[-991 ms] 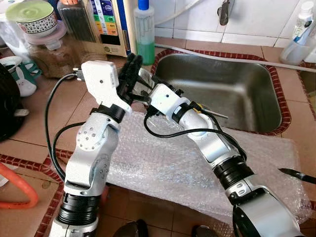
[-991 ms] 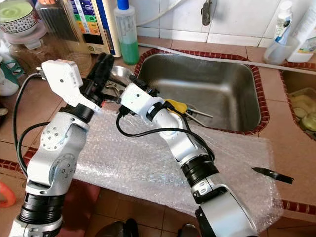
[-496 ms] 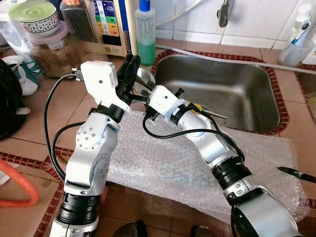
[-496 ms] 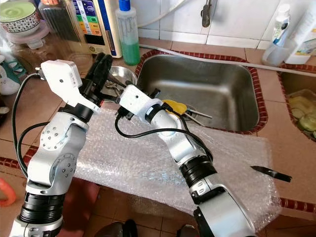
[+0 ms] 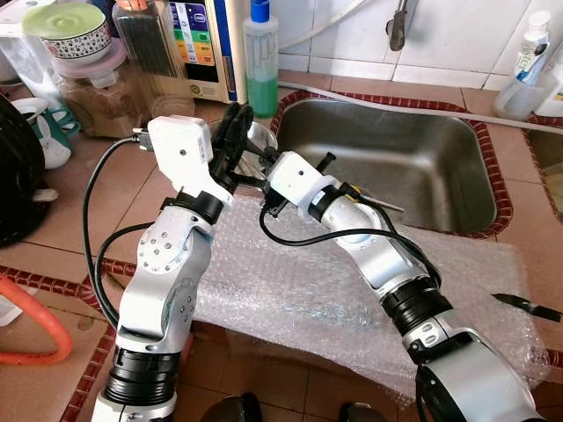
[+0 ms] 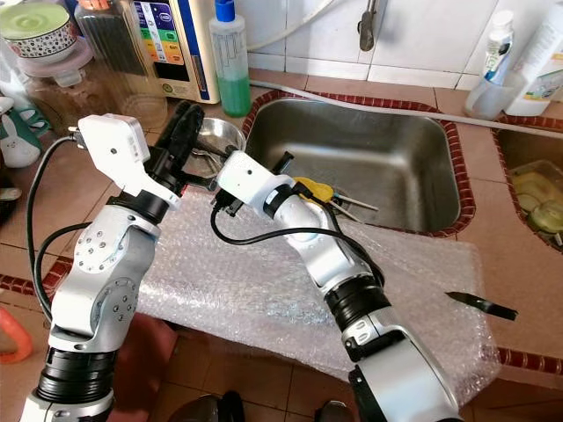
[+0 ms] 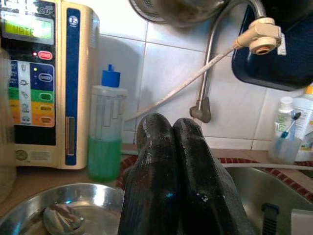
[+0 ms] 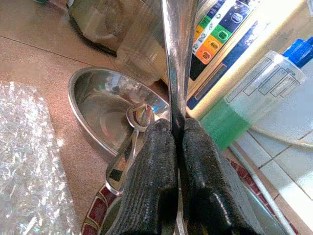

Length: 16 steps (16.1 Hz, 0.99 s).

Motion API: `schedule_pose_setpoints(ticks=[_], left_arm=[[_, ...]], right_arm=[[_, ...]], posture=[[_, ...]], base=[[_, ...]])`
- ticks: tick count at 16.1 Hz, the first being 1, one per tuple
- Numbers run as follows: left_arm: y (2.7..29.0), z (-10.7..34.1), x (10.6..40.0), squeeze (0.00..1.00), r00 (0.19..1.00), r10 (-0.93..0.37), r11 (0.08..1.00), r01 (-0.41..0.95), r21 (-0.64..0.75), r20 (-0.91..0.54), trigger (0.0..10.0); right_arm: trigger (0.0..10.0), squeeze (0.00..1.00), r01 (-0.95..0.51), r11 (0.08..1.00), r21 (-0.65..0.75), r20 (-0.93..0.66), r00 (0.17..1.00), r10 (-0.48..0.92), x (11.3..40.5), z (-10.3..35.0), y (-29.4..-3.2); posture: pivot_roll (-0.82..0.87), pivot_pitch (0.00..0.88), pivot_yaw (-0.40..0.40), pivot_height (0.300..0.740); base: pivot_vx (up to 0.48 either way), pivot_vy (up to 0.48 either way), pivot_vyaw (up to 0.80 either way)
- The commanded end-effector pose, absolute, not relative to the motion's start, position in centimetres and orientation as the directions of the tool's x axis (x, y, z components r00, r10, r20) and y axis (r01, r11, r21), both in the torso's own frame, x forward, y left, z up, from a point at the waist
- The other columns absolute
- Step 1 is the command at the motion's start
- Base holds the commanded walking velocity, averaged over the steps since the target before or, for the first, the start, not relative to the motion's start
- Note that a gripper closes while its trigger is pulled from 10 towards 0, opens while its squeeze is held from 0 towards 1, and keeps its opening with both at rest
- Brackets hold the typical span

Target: Kitchen organization

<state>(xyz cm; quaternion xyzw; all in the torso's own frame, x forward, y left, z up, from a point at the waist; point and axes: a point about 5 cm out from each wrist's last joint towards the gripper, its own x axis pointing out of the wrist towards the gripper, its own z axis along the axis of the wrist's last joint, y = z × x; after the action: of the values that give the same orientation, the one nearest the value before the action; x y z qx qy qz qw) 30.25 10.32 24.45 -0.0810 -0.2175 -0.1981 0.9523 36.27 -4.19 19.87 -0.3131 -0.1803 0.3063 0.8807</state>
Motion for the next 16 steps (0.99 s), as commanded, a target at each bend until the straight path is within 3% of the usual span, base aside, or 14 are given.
schedule_pose_setpoints(ticks=[1, 2, 8, 14, 16], left_arm=[[10.6, 24.6, 29.9, 0.87, 0.823, -0.334, 0.912, 0.405, -0.061, 0.460, 10.0], [10.4, 24.7, 30.0, 1.00, 0.816, -0.348, 0.904, 0.423, -0.068, 0.461, 10.0], [10.8, 24.6, 29.8, 1.00, 0.811, -0.364, 0.896, 0.439, -0.064, 0.457, 10.0], [11.2, 20.9, 29.9, 1.00, 0.853, -0.408, 0.889, 0.452, -0.069, 0.326, 10.0], [11.2, 20.1, 29.9, 1.00, 0.856, -0.414, 0.887, 0.455, -0.072, 0.310, 10.0]], right_arm=[[0.0, 0.00, -0.383, 0.679, -0.627, 0.138, 0.803, 0.580, 37.1, 20.0, -6.1], [0.0, 0.00, -0.362, 0.691, -0.625, 0.148, 0.815, 0.561, 37.3, 20.2, -6.7], [0.0, 0.00, -0.307, 0.708, -0.636, 0.122, 0.866, 0.485, 38.0, 19.7, -9.6], [0.0, 0.00, -0.181, 0.828, -0.531, 0.052, 0.968, 0.245, 38.5, 17.5, -16.9], [0.0, 0.00, -0.167, 0.841, -0.514, 0.025, 0.977, 0.210, 38.4, 16.8, -17.9]], posture=[[-0.11, 0.137, 0.063, 0.740], [-0.11, 0.137, 0.063, 0.740], [-0.11, 0.136, 0.080, 0.740], [-0.13, 0.137, 0.094, 0.740], [-0.13, 0.138, 0.096, 0.740]], base=[[0.000, 0.000, 0.00], [0.000, 0.000, 0.00], [0.000, 0.000, 0.00], [0.000, 0.000, 0.00], [0.000, 0.000, 0.00]])
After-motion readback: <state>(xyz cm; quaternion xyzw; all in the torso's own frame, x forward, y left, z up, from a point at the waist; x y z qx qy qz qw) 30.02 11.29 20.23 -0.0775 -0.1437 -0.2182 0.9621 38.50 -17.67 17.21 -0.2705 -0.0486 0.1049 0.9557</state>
